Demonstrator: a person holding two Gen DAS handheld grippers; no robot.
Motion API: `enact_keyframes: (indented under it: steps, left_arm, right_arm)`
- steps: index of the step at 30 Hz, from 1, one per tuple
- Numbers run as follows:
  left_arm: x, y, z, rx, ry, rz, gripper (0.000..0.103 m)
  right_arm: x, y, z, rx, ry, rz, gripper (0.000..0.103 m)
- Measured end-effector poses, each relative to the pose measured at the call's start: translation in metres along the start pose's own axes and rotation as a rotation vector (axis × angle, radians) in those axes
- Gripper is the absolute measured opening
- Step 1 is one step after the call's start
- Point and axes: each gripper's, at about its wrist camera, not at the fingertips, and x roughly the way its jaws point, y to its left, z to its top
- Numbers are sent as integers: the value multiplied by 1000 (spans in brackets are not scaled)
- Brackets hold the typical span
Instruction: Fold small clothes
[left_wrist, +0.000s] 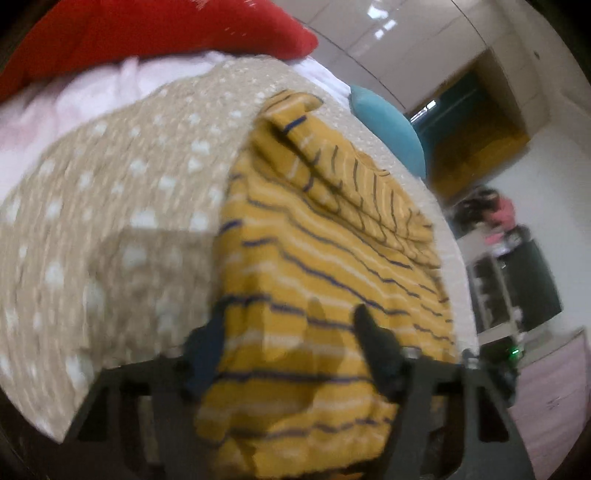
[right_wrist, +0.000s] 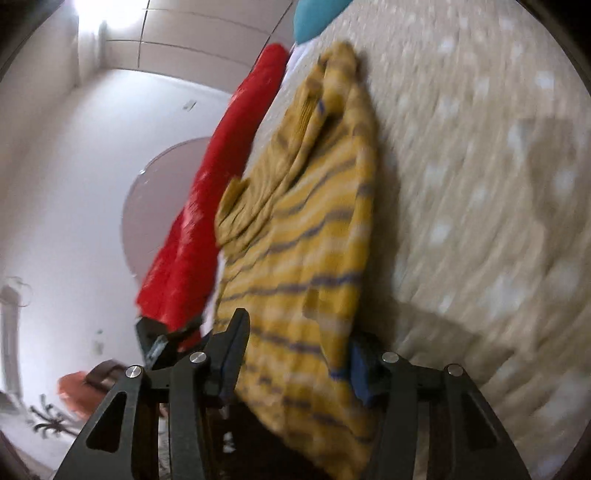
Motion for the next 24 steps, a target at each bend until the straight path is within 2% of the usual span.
enact_keyframes:
  steps: [2,5,10,14,19,20,21,22,24]
  left_arm:
    - [-5,8,-11,-53,4,-46,56]
    - [-10,10,-25,-65,8,-67,56]
    - [-8,7,-46,-23,9,-44,59]
    - [-6,4,-59,10,11,-48,71]
    - [2,5,-73,-9,28,-40,71]
    - [4,7,-75,-31,35,-42,68]
    - [4,9,-77,-46,38,-29,55]
    - [5,12,-79,-55,44,-5,38]
    - [6,22,-81,-103,67,6,21]
  right_arm:
    - [3,1,-9,-1,29,31,54]
    - [10,-1,-25,17,81,85,54]
    - [24,-10,-54,44,129,103,52]
    - [33,-2,-60,12,144,60,52]
    - [43,14,-67,-55,136,-23,51]
    - [45,19,-68,-70,137,-41,51]
    - [47,22,-70,-83,141,-57,51]
    - [47,23,-72,-97,143,-75,51]
    - [53,29,-79,-126,152,-114,51]
